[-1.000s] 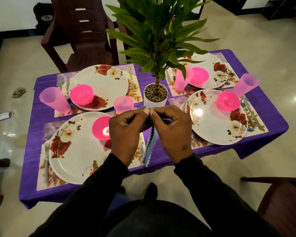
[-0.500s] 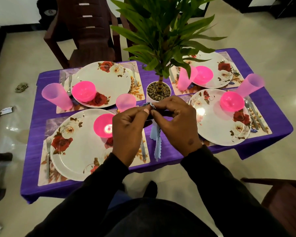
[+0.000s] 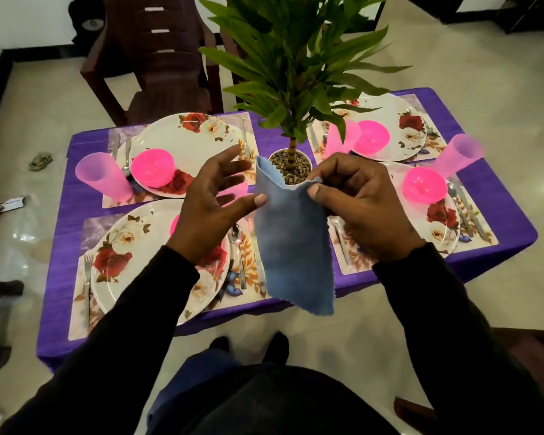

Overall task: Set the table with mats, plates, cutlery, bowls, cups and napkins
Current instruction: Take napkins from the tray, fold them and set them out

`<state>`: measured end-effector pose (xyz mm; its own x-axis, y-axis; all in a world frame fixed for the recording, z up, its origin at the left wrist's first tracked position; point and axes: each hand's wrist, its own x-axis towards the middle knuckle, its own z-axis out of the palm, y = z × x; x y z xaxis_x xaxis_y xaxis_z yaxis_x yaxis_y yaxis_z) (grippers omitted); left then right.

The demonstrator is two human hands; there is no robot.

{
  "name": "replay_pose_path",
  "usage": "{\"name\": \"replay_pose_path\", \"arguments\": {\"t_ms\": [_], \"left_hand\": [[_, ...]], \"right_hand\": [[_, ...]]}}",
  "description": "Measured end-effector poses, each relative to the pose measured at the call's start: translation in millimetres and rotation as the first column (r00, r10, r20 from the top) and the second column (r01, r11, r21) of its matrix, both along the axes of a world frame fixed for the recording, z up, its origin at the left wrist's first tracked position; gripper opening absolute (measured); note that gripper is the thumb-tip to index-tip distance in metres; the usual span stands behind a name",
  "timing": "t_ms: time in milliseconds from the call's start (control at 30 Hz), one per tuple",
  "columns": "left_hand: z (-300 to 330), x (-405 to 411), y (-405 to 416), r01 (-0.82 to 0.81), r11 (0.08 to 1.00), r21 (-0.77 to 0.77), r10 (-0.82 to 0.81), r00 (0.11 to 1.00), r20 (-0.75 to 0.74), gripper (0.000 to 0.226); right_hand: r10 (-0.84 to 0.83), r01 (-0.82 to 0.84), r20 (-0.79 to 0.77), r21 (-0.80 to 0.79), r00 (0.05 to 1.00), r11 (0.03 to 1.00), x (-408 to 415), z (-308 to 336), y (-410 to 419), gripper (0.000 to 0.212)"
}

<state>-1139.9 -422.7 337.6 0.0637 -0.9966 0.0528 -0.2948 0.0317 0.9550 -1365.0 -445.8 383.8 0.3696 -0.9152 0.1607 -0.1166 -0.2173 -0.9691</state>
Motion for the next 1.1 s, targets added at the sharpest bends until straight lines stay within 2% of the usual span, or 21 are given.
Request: {"name": "replay_pose_path", "arguments": {"t_ms": [100,200,267,367,533,600,767,867,1000,1100], "left_hand": [[-0.8,0.3,-5.5,0.087,0.996,0.0,-0.086,0.99,-0.111,0.056],[0.1,-2.4,-8.1,0.12,0.992,0.027,-0.11,0.963,-0.245,0.038],[1.4,-6.4,-8.7,0.135,0.991,0.024,-0.124,0.957,-0.261,0.026],[5.4,-9.3,-13.8,0.164,0.986,0.001,-0.161,0.97,-0.184,0.016],[13.0,-9.7,-33.0,0.191,0.973,-0.132,-0.163,0.967,0.197,0.008],[15.8,-11.4,-41.9,0.158,0.968,-0.197,-0.105,0.961,0.256,0.008],[23.6,-15.1,-52.3,0.07,0.941,-0.332,-0.017,0.987,0.161,0.013],[22.8,-15.5,-45.9,0.071,0.925,-0.374,-0.011,0.987,0.16,0.014],[11.5,-13.5,-24.1,0.142,0.957,-0.251,-0.09,0.974,0.207,0.012],[-5.5,-7.7,-7.4,0.261,0.962,-0.078,-0.243,0.952,0.187,0.011]], "right_hand": [[0.019,-0.02,0.045,0.019,0.999,1.0,-6.6,5.5,-1.2,0.01],[-0.033,0.033,0.005,-0.007,0.999,0.999,-14.1,8.5,-1.9,0.009],[-0.084,0.083,-0.025,-0.03,0.996,0.996,-20.4,8.9,-2.6,0.008],[-0.166,0.162,-0.061,-0.06,0.984,0.985,-31.2,6.5,-5.5,0.008],[-0.316,0.27,-0.226,-0.213,0.921,0.939,-45.7,-2.5,-24.4,0.009],[-0.373,0.3,-0.259,-0.28,0.891,0.912,-47.3,-3.7,-33.2,0.01],[-0.481,0.406,-0.211,-0.316,0.851,0.857,-48.7,-3.9,-40.5,0.009],[-0.484,0.436,-0.159,-0.262,0.86,0.861,-47.9,-7.1,-33.5,0.008],[-0.384,0.375,-0.092,-0.102,0.919,0.922,-52.2,-21.3,-18.4,0.012],[-0.279,0.287,-0.213,0.005,0.936,0.958,-59.4,-39.1,-9.7,0.016]]}}
